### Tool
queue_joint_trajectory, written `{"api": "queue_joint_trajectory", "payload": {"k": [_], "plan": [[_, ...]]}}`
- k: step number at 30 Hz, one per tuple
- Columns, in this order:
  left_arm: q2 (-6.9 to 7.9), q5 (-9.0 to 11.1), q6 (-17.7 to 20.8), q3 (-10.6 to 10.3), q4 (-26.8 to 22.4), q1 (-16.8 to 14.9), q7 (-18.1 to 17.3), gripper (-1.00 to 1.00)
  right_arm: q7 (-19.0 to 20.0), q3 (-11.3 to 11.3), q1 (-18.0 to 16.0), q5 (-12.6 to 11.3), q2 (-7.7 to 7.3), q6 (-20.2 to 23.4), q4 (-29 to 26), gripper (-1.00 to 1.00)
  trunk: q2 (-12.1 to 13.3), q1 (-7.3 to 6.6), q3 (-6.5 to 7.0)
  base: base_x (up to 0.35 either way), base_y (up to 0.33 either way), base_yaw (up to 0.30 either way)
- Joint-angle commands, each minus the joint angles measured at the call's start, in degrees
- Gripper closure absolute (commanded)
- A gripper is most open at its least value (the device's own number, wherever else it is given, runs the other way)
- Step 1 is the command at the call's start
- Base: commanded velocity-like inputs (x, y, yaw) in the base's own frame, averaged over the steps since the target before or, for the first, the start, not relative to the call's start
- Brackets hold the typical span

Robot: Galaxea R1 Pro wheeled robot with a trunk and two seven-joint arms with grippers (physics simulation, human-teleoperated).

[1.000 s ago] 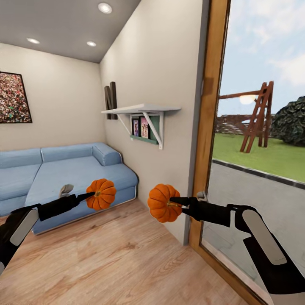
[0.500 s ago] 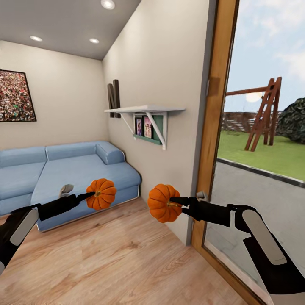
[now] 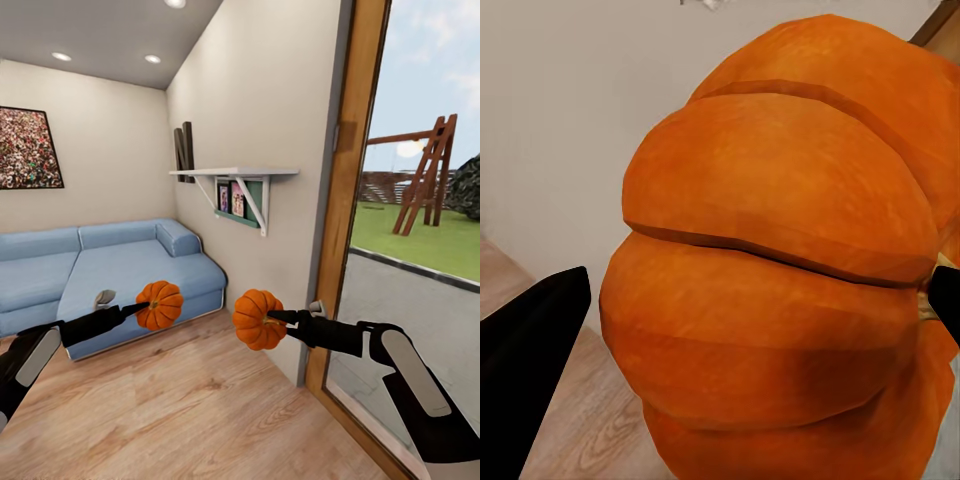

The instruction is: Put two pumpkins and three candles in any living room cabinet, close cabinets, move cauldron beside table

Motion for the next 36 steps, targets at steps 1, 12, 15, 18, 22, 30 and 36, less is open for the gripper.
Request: {"api": "queue_joint_trajectory", "payload": {"k": [1,12,15,18,22,30,36], "plan": [[0.05,0.52,0.43,-0.14,-0.01,-0.05,0.03,1.00,-0.60,0.05,-0.05,-0.71,-0.03,0.03,-0.05,1.00,0.38,-0.23,0.02,0.000,0.000,0.075],[0.05,0.48,0.43,-0.14,-0.27,-0.04,0.06,1.00,-0.60,0.05,-0.05,-0.66,-0.03,0.03,-0.05,1.00,4.79,-2.65,0.98,0.000,0.000,0.077],[0.05,0.51,0.43,-0.14,-0.27,-0.05,0.09,1.00,-0.60,0.05,-0.07,-0.67,-0.03,0.03,-0.05,1.00,5.99,-3.31,1.24,0.000,0.000,0.080],[0.05,0.46,0.43,-0.16,-0.30,-0.06,0.10,1.00,-0.60,0.05,-0.05,-0.66,-0.03,0.03,-0.05,1.00,7.20,-3.97,1.50,0.000,0.000,0.081],[0.05,0.48,0.43,-0.17,-0.33,-0.06,0.08,1.00,-0.60,0.07,-0.03,-0.66,-0.03,0.03,-0.05,1.00,8.80,-4.85,1.85,0.000,0.000,0.081],[0.05,0.44,0.43,-0.22,-0.40,-0.05,0.08,1.00,-0.60,0.05,-0.07,-0.70,-0.03,0.03,-0.05,1.00,12.01,-6.60,2.55,0.000,0.000,0.087],[0.05,0.49,0.45,-0.16,-0.35,-0.04,-0.04,1.00,-0.60,0.05,-0.05,-0.72,-0.09,0.03,-0.05,1.00,12.01,-6.60,2.15,0.000,0.000,0.066]]}}
